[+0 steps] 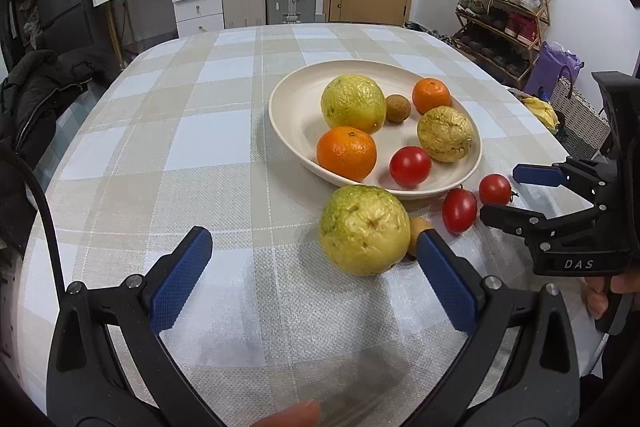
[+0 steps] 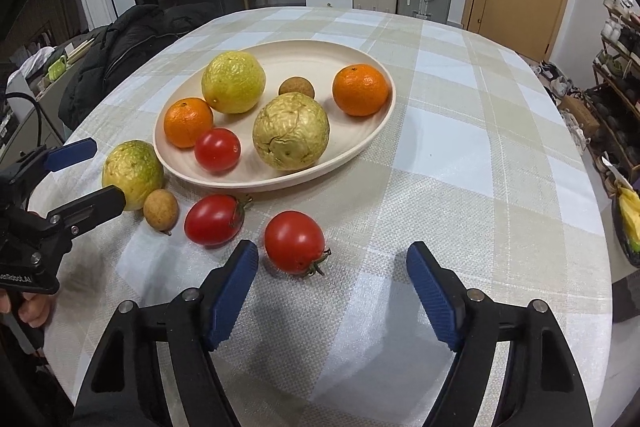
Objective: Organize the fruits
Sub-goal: 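Withdraw both tools from the plate toward the remaining loose fruit, then grasp a red tomato with the right tool while the left tool grasps a green pomelo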
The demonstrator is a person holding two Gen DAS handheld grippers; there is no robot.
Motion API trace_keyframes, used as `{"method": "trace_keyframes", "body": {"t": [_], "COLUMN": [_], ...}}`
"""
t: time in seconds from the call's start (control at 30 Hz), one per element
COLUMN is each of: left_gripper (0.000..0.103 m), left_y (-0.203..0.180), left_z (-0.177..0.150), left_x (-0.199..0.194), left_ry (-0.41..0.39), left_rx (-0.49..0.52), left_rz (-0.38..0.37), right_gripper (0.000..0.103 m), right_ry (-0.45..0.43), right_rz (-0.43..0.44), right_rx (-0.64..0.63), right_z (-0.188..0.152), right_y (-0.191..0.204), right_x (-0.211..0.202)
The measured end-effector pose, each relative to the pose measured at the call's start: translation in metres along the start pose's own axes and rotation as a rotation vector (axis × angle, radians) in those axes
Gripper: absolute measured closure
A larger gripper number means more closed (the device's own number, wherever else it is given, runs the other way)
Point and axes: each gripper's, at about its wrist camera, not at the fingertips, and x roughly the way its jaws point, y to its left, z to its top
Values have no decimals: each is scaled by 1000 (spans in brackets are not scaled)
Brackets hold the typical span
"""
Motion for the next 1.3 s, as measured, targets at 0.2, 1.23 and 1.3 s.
{"method": "trace_keyframes", "body": {"t": [0.2, 1.23, 1.3], "left_gripper": [1, 57, 57], "left_y": [-1, -10, -12], "left_z": [1, 4, 3], "left_x": [6, 8, 7], "left_ry": [20, 13, 10], "left_rx": [5, 32, 41], "left_rz": [-6, -111, -106], "right_gripper": [32, 67, 67], "right_ry": [-5, -25, -25], "right_rz": [4, 78, 77], "right_rx": [-32, -49, -47], "right_z": [-1, -3, -3], "right_y": [8, 13, 12], "right_x": [0, -6, -7]}}
